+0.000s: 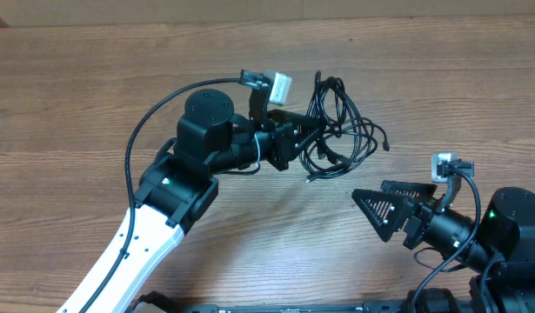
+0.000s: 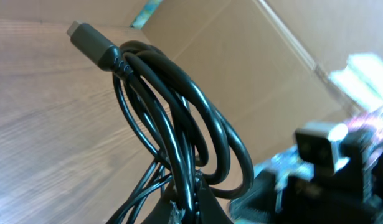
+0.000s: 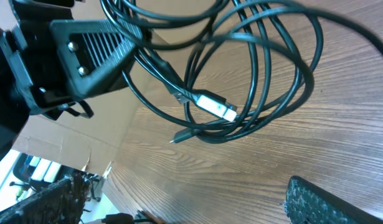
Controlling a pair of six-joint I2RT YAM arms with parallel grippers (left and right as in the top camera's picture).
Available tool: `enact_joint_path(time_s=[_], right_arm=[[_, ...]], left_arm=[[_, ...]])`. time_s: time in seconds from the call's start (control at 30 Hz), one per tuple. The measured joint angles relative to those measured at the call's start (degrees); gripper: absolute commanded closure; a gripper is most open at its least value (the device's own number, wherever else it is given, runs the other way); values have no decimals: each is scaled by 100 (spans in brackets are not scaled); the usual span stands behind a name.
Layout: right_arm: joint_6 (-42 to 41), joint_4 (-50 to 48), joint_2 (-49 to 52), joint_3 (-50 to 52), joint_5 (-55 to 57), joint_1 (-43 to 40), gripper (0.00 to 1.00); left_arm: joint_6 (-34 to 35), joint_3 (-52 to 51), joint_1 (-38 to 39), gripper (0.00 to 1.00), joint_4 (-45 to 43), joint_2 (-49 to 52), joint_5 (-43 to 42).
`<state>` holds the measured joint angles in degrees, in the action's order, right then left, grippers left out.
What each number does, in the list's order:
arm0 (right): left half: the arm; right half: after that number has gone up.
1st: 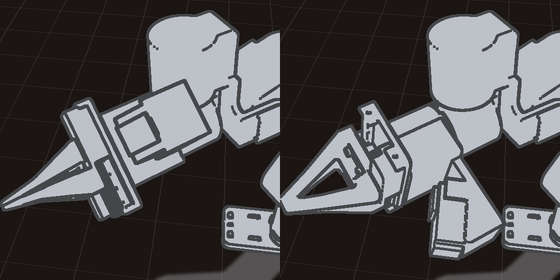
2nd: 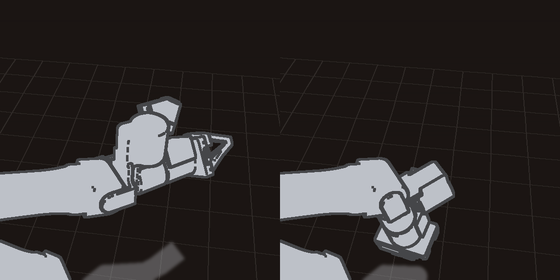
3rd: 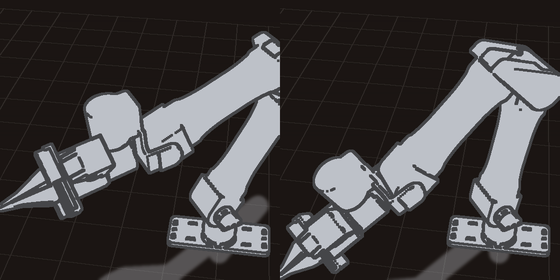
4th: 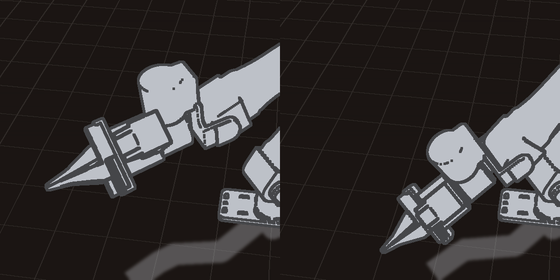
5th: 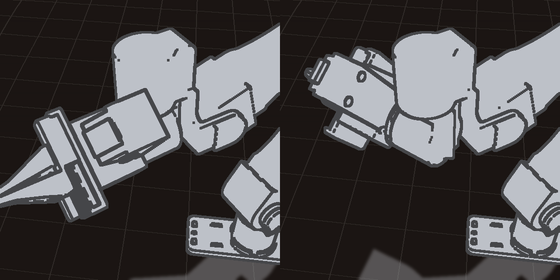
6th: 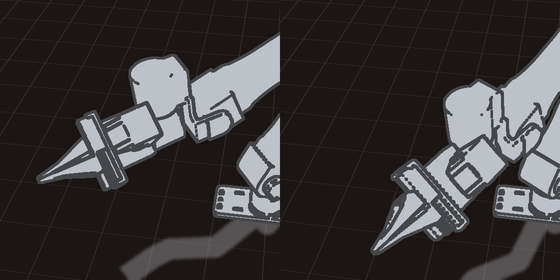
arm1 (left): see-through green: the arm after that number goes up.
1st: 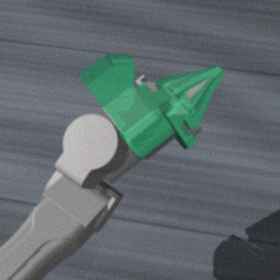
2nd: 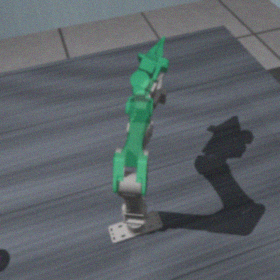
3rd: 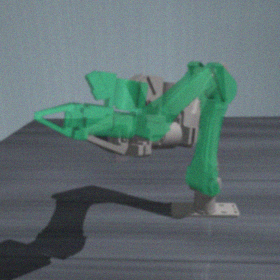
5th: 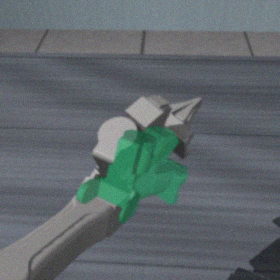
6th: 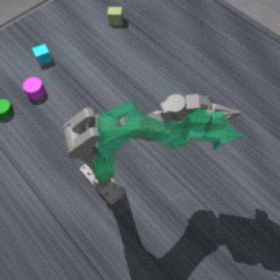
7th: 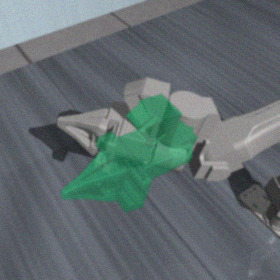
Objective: Untangle cables
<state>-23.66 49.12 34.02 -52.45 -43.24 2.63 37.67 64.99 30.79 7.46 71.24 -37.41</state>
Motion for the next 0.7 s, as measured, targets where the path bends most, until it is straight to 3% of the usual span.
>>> enact_joint_path(time_s=[0.3, 0.7], right_arm=[[-81, 166, 0, 0, 437, 0, 0], [-428, 262, 391, 0, 1152, 2, 0]], left_arm=[[1296, 0, 0, 96, -201, 0, -175], [1644, 0, 17, 96, -450, 0, -741]])
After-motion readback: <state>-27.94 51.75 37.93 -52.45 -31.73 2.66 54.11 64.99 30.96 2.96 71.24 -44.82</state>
